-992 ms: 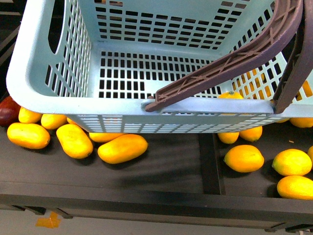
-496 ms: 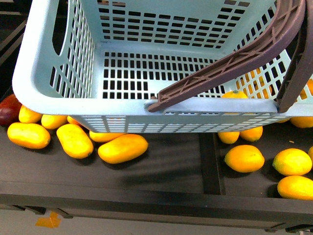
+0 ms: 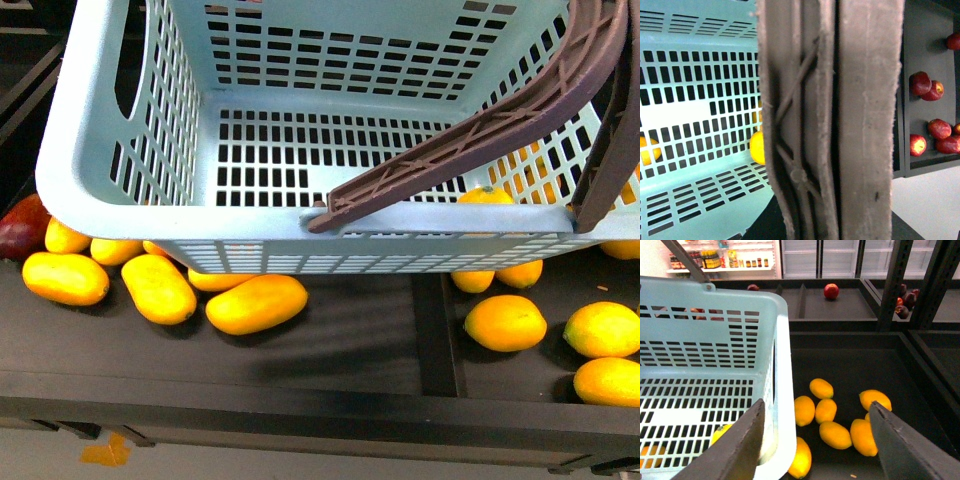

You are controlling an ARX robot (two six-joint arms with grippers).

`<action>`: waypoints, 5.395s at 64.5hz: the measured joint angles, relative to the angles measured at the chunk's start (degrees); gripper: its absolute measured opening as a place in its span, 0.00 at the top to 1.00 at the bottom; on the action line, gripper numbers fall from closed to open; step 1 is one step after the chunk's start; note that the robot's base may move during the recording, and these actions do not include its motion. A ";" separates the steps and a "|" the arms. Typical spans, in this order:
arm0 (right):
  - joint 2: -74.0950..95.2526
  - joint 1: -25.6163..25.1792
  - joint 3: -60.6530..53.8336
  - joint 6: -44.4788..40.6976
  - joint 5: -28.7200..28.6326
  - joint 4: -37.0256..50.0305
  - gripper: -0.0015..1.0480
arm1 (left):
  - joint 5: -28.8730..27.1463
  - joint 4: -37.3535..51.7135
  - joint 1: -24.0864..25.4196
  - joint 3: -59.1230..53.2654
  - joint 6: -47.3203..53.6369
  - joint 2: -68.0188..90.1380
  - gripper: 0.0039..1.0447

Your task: Pick lemon and mango into basket

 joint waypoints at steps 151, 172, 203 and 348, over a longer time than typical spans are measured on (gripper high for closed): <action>85.00 -4.26 61.77 65.05 6.67 -41.40 0.08 | 0.28 0.09 0.07 -0.02 -0.02 -0.26 0.85; 89.70 -3.13 69.16 67.34 6.67 -43.56 0.08 | -0.15 0.09 0.09 -0.02 0.09 -0.26 0.85; 96.10 -3.61 73.88 67.78 6.62 -43.58 0.08 | -0.35 0.09 0.09 -0.02 0.11 -0.26 0.85; 41.09 14.32 51.74 45.07 1.81 -37.86 0.07 | -0.15 0.07 0.09 -0.02 0.02 -0.26 0.85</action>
